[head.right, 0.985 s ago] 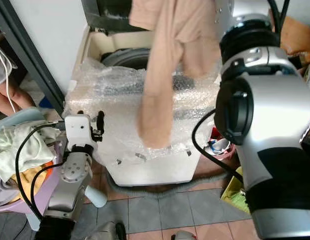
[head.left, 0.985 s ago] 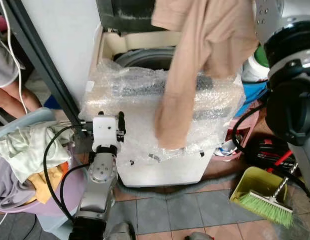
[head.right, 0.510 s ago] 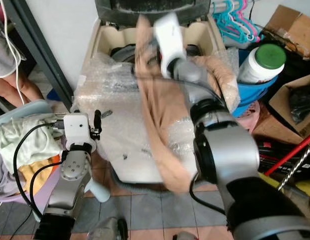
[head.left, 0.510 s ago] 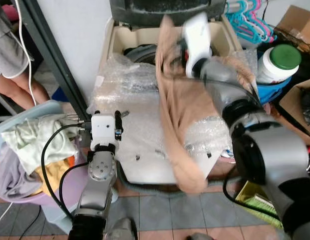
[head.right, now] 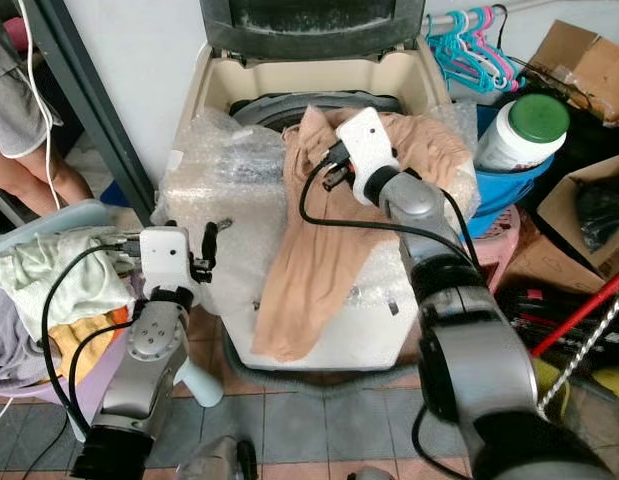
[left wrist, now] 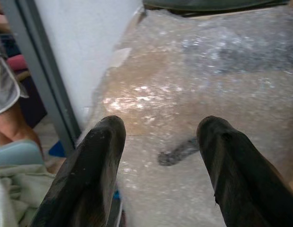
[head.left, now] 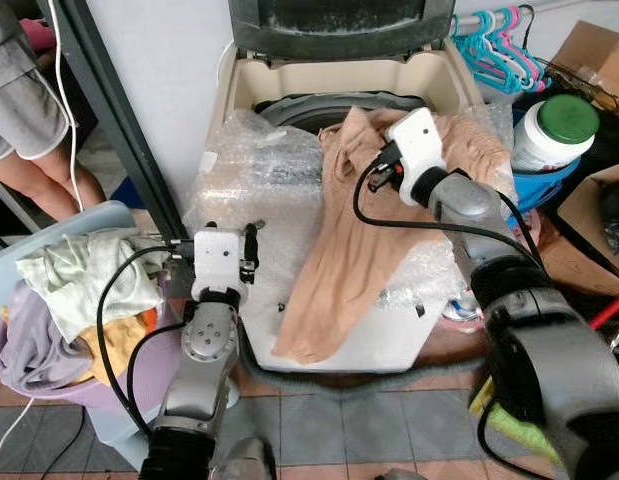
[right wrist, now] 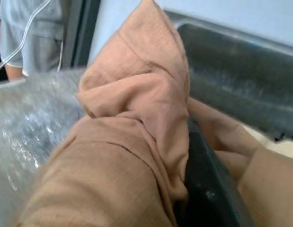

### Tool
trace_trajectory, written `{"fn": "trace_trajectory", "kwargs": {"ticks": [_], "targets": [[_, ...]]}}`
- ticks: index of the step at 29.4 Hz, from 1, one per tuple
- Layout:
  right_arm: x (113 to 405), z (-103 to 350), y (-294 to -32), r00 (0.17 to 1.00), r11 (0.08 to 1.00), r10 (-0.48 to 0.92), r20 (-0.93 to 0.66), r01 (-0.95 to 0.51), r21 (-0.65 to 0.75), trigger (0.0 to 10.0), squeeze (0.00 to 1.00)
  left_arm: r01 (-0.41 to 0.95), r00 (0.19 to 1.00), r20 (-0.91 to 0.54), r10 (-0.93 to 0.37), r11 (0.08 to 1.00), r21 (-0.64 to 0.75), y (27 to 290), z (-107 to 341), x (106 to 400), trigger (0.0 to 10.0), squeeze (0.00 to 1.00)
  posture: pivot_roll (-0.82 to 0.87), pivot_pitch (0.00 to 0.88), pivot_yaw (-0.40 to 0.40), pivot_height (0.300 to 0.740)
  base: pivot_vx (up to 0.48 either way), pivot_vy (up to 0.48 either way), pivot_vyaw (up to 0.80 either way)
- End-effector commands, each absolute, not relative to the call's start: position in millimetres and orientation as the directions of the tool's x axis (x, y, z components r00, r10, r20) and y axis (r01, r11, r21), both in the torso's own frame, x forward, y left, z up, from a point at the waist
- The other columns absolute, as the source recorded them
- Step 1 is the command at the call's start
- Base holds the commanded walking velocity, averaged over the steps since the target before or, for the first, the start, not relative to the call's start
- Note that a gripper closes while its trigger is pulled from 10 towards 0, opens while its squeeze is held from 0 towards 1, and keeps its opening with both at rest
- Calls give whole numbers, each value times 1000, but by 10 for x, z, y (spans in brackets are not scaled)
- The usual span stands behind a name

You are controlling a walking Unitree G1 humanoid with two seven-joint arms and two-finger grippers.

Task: Clothes washing

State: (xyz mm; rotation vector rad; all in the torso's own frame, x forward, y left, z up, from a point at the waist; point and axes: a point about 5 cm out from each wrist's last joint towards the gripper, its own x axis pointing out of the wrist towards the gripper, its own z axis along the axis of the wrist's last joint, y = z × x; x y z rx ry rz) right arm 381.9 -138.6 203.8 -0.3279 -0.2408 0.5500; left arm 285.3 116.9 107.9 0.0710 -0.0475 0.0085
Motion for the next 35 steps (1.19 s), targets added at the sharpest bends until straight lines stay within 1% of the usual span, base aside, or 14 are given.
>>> {"fn": "trace_trajectory", "kwargs": {"ticks": [1, 4, 12, 13, 20, 24, 26, 27, 28, 29, 31, 32, 34, 35], "targets": [[3788, 2185, -1333, 806, 806, 556, 202, -463, -369, 10000, 0, -23, 998, 65, 17, 997, 78, 1223, 1111, 2852, 10000, 0, -79, 0, 82, 740, 0, 0, 800], [3755, 2220, -1322, 800, 808, 558, 222, -463, -363, 10000, 0, -16, 996, 85, 9, 996, 83, 1231, 1123, 2850, 10000, 0, -85, 0, 86, 740, 82, 0, 800], [3685, 2437, -1281, 766, 796, 577, 283, -449, -407, 10000, 0, -15, 995, 102, 7, 997, 72, 1207, 1164, 2863, 10000, 0, -84, 0, 85, 740, 324, 0, 797], [3674, 2494, -1264, 747, 781, 597, 292, -457, -426, 10000, 0, -16, 995, 104, 9, 997, 70, 1214, 1164, 2856, 10000, 0, -82, 0, 83, 740, 345, 0, 794], [3660, 2666, -1230, 714, 746, 631, 303, -453, -488, 10000, 0, -22, 995, 97, 16, 997, 69, 1219, 1141, 2846, 10000, 0, -85, 0, 81, 740, 288, 0, 783], [3769, 2845, -1267, 743, 775, 592, 313, -416, -476, 10000, 0, -16, 996, 90, 10, 998, 67, 1185, 1134, 2855, 10000, 0, -88, 0, 80, 740, 0, 0, 775], [3906, 3029, -1314, 772, 792, 562, 296, -399, -462, 10000, 0, -13, 996, 90, 7, 998, 61, 1175, 1136, 2862, 10000, 0, -89, 0, 79, 740, 0, 0, 763], [3906, 3029, -1314, 772, 792, 562, 296, -399, -462, 10000, 0, -13, 996, 90, 7, 998, 61, 1175, 1136, 2862, 10000, 0, -89, 0, 79, 740, 0, 0, 763], [3942, 3104, -1328, 779, 785, 556, 290, -377, -491, 10000, 0, -13, 996, 90, 7, 998, 60, 1171, 1135, 2865, 10000, 0, -95, 0, 79, 740, 0, 0, 688], [4001, 3243, -1358, 795, 781, 537, 283, -342, -522, 10000, 0, -12, 996, 89, 7, 998, 59, 1164, 1133, 2872, 10000, 0, -98, 0, 78, 740, 0, 0, 587], [4058, 3394, -1401, 818, 796, 502, 281, -309, -521, 10000, 0, -8, 996, 89, 3, 998, 57, 1153, 1131, 2870, 10000, 0, -98, 0, 78, 740, 0, 0, 556], [4083, 3485, -1441, 838, 809, 464, 287, -270, -522, 10000, 0, -6, 996, 90, 1, 998, 56, 1145, 1130, 2865, 10000, 0, -99, 0, 77, 740, 0, 0, 513], [4121, 3710, -1581, 885, 860, 336, 321, -149, -488, 10000, 0, -6, 996, 89, 1, 999, 52, 1131, 1122, 2859, 10000, 0, -95, 0, 64, 740, 0, 0, 431], [4102, 3972, -1757, 900, 902, 190, 392, -2, -432, 10000, 0, -12, 996, 89, 7, 999, 47, 1123, 1124, 2851, 10000, 0, -86, 0, 56, 740, 0, 0, 0]]}}
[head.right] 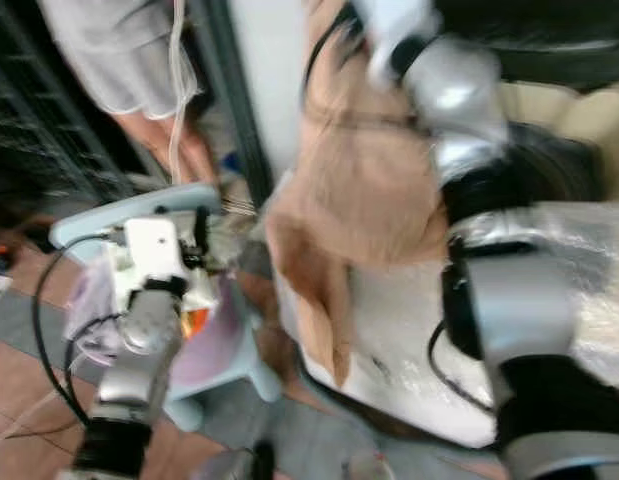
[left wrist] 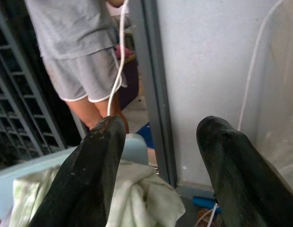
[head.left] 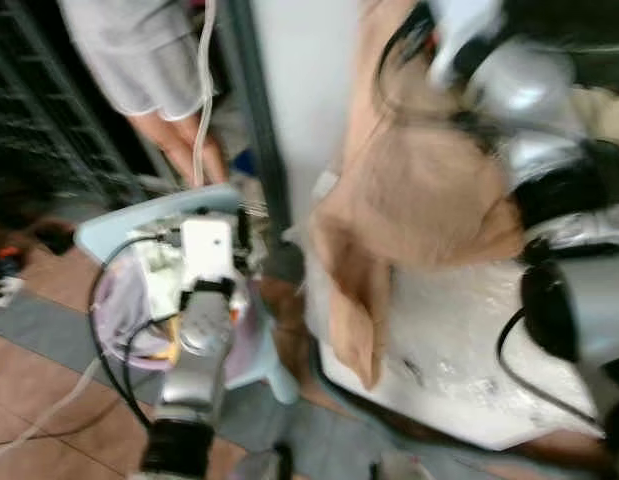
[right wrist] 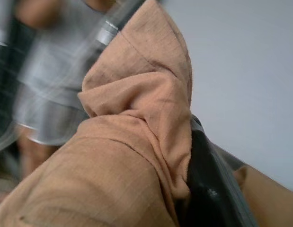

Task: Clothes washing

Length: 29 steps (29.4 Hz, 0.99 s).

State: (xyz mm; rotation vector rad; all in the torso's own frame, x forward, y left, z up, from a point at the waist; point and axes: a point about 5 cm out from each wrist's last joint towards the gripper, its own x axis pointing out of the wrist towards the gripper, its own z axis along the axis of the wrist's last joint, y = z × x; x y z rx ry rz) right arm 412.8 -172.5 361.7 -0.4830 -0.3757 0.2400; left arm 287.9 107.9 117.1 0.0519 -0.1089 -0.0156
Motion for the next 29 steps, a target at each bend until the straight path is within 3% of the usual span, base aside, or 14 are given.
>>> {"fn": "trace_trajectory", "kwargs": {"ticks": [1, 3, 5, 10, 12, 14, 18, 25, 29], "targets": [[4102, 3972, -1757, 900, 902, 190, 392, -2, -432, 10000, 0, -12, 996, 89, 7, 999, 47, 1123, 1124, 2851, 10000, 0, -86, 0, 56, 740, 0, 0, 0], [4027, 4224, -1929, 870, 902, 75, 487, 150, -406, 10000, 0, -23, 996, 86, 19, 999, 42, 1133, 1113, 2831, 10000, 0, -78, 0, 47, 740, 0, 0, 0], [4021, 4217, -1984, 865, 901, 42, 500, 183, -394, 10000, 0, -27, 996, 85, 24, 999, 42, 1151, 1107, 2823, 10000, 0, -78, 0, 48, 740, 0, 0, 0], [4134, 3760, -1930, 914, 886, 89, 395, 109, -451, 10000, 0, -30, 996, 83, 26, 999, 44, 1158, 1107, 2817, 10000, 0, -78, 0, 52, 740, 0, 0, 0], [4207, 3177, -1927, 972, 888, 117, 202, -11, -459, 10000, 0, -16, 997, 77, 13, 999, 44, 1136, 1098, 2814, 10000, 0, -82, 0, 59, 740, 0, 0, 0], [4200, 2650, -2004, 995, 909, 98, 38, -74, -410, 10000, 1000, 0, 998, 71, -3, 999, 41, 1102, 1087, 2807, 10000, 0, -90, 0, 67, 740, 0, 0, 0], [4139, 2387, -2059, 993, 925, 117, -25, -118, -360, 10000, 1000, 14, 998, 64, -17, 999, 45, 1099, 1077, 2812, 10000, 0, -93, 0, 79, 740, 0, 0, 0], [3965, 2075, -2247, 984, 880, 144, -104, -176, -442, 10000, 1000, 30, 998, 57, -32, 998, 50, 1100, 1067, 2819, 10000, 0, -94, 0, 77, 740, 0, 0, 0], [3803, 1923, -2247, 958, 884, 250, -144, -286, -370, 10000, 1000, 34, 998, 51, -37, 998, 45, 1091, 1059, 2797, 10000, 0, -87, 0, 78, 740, 0, 0, 0]]}}
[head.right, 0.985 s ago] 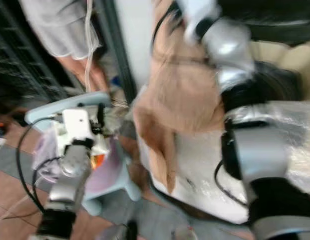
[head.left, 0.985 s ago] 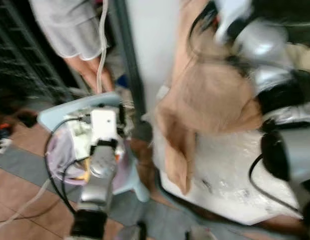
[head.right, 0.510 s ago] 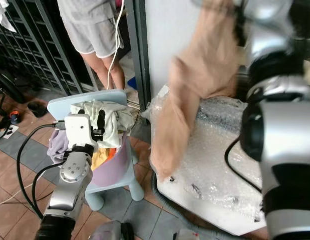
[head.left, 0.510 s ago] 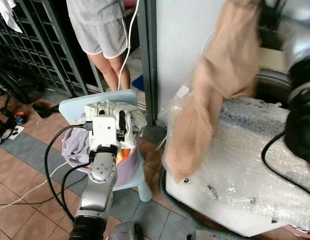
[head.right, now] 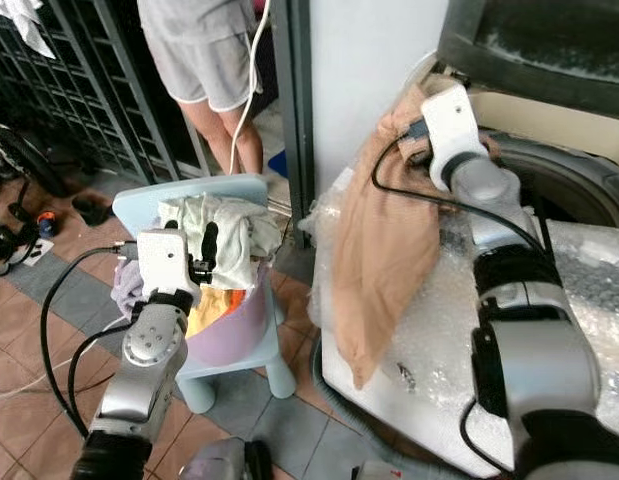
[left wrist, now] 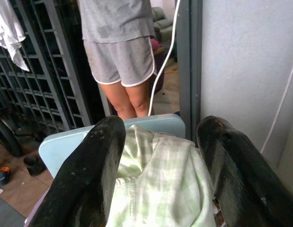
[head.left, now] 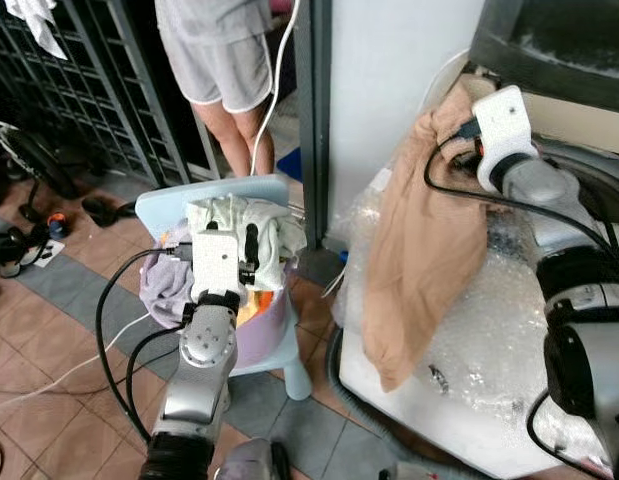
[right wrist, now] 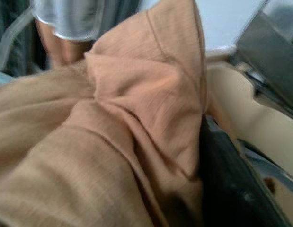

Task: Clothes washing

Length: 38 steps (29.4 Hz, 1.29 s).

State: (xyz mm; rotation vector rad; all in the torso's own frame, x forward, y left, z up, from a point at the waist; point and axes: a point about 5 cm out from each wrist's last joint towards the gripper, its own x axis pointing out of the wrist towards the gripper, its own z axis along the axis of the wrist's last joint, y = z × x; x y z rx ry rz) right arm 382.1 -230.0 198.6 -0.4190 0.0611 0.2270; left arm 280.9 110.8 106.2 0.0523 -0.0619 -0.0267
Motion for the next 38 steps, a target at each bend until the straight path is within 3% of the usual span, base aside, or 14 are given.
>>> {"fn": "trace_trajectory", "kwargs": {"ticks": [1, 6, 10, 15, 16, 17, 18, 19, 23, 27, 28, 38], "targets": [[3724, 1877, -2171, 931, 864, 332, -154, -365, -345, 10000, 1000, 38, 998, 47, -40, 998, 48, 1101, 1055, 2793, 10000, 0, -89, 0, 82, 740, 0, 0, 0], [3420, 1784, -1991, 832, 766, 536, -142, -551, -331, 10000, 1000, 44, 998, 46, -47, 997, 59, 1150, 1069, 2817, 10000, 0, -88, 0, 95, 740, 0, 0, 0], [3314, 1916, -2054, 834, 794, 551, -33, -536, -286, 10000, 1000, 42, 998, 34, -44, 997, 64, 1180, 1043, 2806, 10000, 0, -89, 0, 101, 740, 0, 0, 0], [3194, 1946, -2131, 774, 701, 611, -164, -626, -341, 10000, 1000, 68, 996, 48, -72, 995, 73, 1156, 1105, 2855, 10000, 0, -86, 0, 113, 740, 0, 0, 0], [3196, 1939, -2174, 789, 708, 590, -173, -608, -359, 10000, 761, 58, 997, 41, -61, 996, 75, 1181, 1087, 2853, 10000, 0, -85, 0, 114, 740, 0, 0, 0], [3196, 1926, -2181, 792, 704, 582, -184, -604, -372, 10000, 384, 57, 998, 38, -60, 996, 76, 1190, 1076, 2850, 10000, 0, -86, 0, 115, 740, 0, 0, 0], [3189, 1908, -2169, 787, 690, 583, -200, -610, -391, 10000, 141, 57, 998, 36, -60, 995, 77, 1194, 1069, 2845, 10000, 0, -85, 0, 114, 740, 0, 0, 0], [3165, 1885, -2128, 775, 660, 590, -227, -625, -416, 10000, 0, 64, 997, 35, -67, 995, 78, 1193, 1067, 2834, 10000, 0, -83, 0, 116, 740, 0, 0, 0], [3124, 1703, -2025, 773, 595, 543, -328, -629, -500, 10000, 0, 68, 997, 30, -71, 994, 83, 1196, 1056, 2821, 10000, 0, -80, 0, 117, 740, 0, 0, 0], [3119, 1549, -1957, 779, 601, 517, -355, -626, -497, 10000, 0, 68, 997, 33, -71, 994, 82, 1189, 1070, 2834, 10000, 0, -78, 0, 120, 740, 0, 0, 0], [3124, 1521, -1939, 789, 612, 503, -353, -614, -499, 0, 0, 71, 997, 33, -74, 994, 82, 1184, 1071, 2828, 10000, 0, -78, 0, 125, 740, 0, 0, 0], [3124, 1379, -1911, 848, 685, 401, -346, -528, -502, 0, 0, 90, 996, 5, -90, 993, 73, 1138, 994, 2761, 10000, 0, -93, 0, 141, 740, 0, 0, 0]]}}
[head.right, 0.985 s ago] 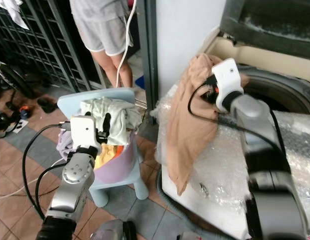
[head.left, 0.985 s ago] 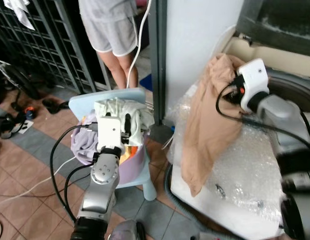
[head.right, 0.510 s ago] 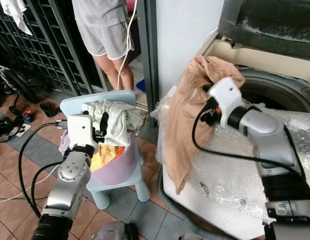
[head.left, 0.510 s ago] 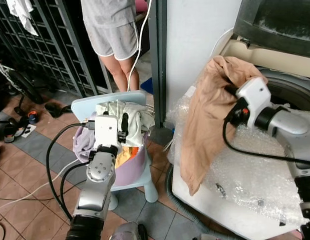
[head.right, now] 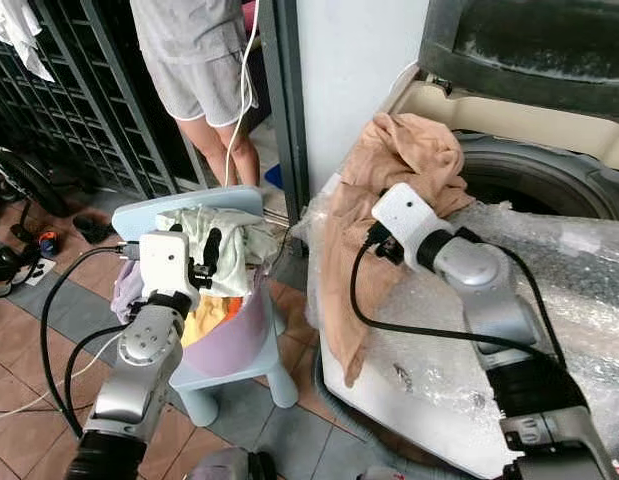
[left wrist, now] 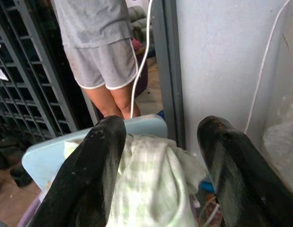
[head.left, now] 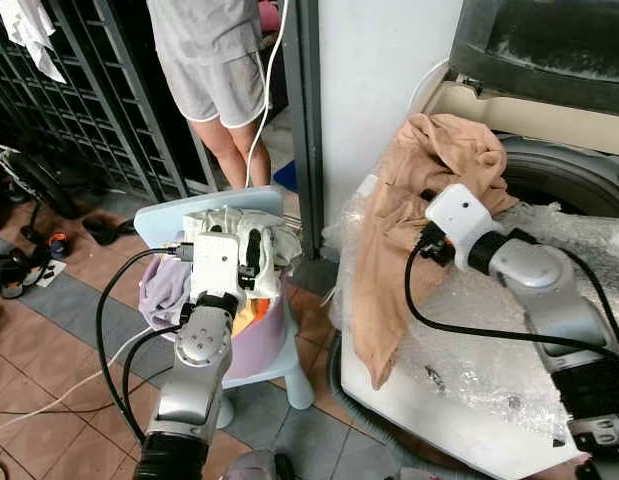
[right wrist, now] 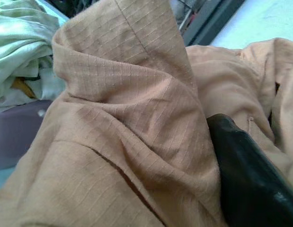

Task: Clothes washing

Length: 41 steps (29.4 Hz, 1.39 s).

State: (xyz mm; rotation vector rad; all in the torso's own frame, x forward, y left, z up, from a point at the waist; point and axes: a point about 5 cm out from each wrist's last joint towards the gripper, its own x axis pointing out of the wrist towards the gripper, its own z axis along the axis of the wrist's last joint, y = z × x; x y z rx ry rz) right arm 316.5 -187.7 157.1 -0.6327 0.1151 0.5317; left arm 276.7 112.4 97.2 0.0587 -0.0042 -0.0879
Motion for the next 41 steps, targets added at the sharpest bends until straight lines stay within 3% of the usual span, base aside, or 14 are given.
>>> {"fn": "trace_trajectory", "kwargs": {"ticks": [1, 7, 8, 13, 22, 30, 36, 40, 41], "targets": [[3124, 1379, -1911, 848, 685, 401, -346, -528, -502, 0, 0, 90, 996, 5, -90, 993, 73, 1138, 994, 2761, 10000, 0, -93, 0, 141, 740, 0, 0, 0], [3144, 1340, -1919, 885, 762, 352, -304, -460, -456, 0, 0, 93, 995, -26, -92, 994, 48, 1080, 907, 2722, 10000, 0, -115, 0, 154, 740, 0, 0, 0], [3180, 1334, -1911, 911, 810, 314, -266, -403, -425, 0, 0, 92, 995, -40, -90, 995, 41, 1071, 869, 2720, 10000, 0, -115, 0, 155, 740, 0, 0, 0], [3241, 1400, -1927, 936, 843, 266, -231, -342, -416, 0, 0, 79, 996, -33, -78, 996, 41, 1090, 893, 2753, 10000, 0, -114, 0, 142, 740, 0, 0, 0], [3365, 1550, -2129, 952, 837, 212, -222, -294, -461, 0, 0, 64, 998, 0, -64, 996, 55, 1132, 959, 2800, 10000, 0, -102, 0, 115, 740, 0, 0, 0], [3512, 1752, -2153, 965, 834, 198, -170, -257, -487, 0, 0, 26, 1000, 10, -27, 998, 59, 1218, 976, 2807, 10000, 0, -96, 0, 98, 740, 0, 0, 0], [3761, 2260, -2288, 994, 873, 106, 2, -91, -479, 0, 0, 42, 999, 6, -42, 998, 51, 1144, 970, 2775, 10000, 0, -95, 0, 103, 740, 0, 0, 0], [3917, 2921, -2503, 979, 889, -24, 201, 113, -444, 0, 0, 45, 999, 9, -45, 998, 53, 1148, 982, 2798, 10000, 0, -90, 0, 106, 740, 0, 0, 0], [3925, 3257, -2618, 950, 881, -93, 299, 218, -419, 0, 0, 43, 999, 12, -44, 997, 57, 1165, 991, 2811, 10000, 0, -85, 0, 104, 740, 0, 0, 0]]}}
